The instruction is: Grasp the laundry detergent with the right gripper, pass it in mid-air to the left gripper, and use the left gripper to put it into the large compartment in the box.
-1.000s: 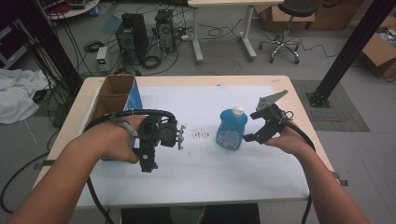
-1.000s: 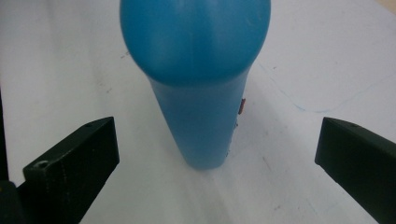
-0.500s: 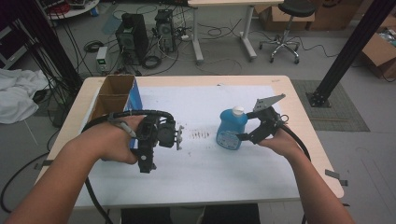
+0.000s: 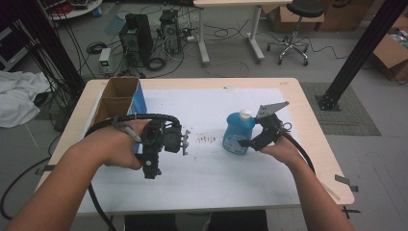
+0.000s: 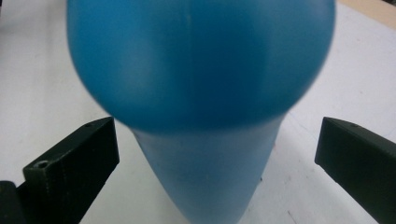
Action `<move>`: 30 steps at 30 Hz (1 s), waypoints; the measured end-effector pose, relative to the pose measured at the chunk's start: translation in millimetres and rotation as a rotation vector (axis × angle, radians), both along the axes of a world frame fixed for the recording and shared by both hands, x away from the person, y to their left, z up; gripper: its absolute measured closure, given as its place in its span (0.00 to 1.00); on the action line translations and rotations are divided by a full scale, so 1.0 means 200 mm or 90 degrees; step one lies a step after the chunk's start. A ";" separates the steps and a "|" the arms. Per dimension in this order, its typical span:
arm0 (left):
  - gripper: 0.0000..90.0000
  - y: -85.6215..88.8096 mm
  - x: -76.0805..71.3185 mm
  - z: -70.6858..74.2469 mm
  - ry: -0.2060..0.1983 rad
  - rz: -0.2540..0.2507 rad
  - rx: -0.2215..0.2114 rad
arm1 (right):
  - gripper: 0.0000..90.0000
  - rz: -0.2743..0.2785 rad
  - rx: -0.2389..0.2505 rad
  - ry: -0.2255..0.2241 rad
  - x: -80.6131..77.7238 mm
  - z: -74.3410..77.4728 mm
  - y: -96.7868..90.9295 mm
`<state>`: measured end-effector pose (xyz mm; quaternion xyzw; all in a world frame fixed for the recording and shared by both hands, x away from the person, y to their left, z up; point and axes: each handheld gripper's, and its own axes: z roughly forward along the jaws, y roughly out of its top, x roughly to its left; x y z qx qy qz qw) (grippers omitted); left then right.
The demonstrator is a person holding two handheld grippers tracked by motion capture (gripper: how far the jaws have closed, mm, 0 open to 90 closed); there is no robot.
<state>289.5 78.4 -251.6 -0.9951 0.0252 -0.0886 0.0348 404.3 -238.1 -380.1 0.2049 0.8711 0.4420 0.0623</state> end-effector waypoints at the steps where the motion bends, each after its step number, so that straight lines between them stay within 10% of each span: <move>1: 0.00 0.00 0.00 0.00 0.000 0.001 0.000 | 0.00 0.000 0.002 -0.003 0.00 0.00 0.00; 30: 0.00 0.04 0.00 -0.03 0.003 0.010 -0.005 | 0.03 -0.017 0.069 -0.038 -0.01 -0.13 0.06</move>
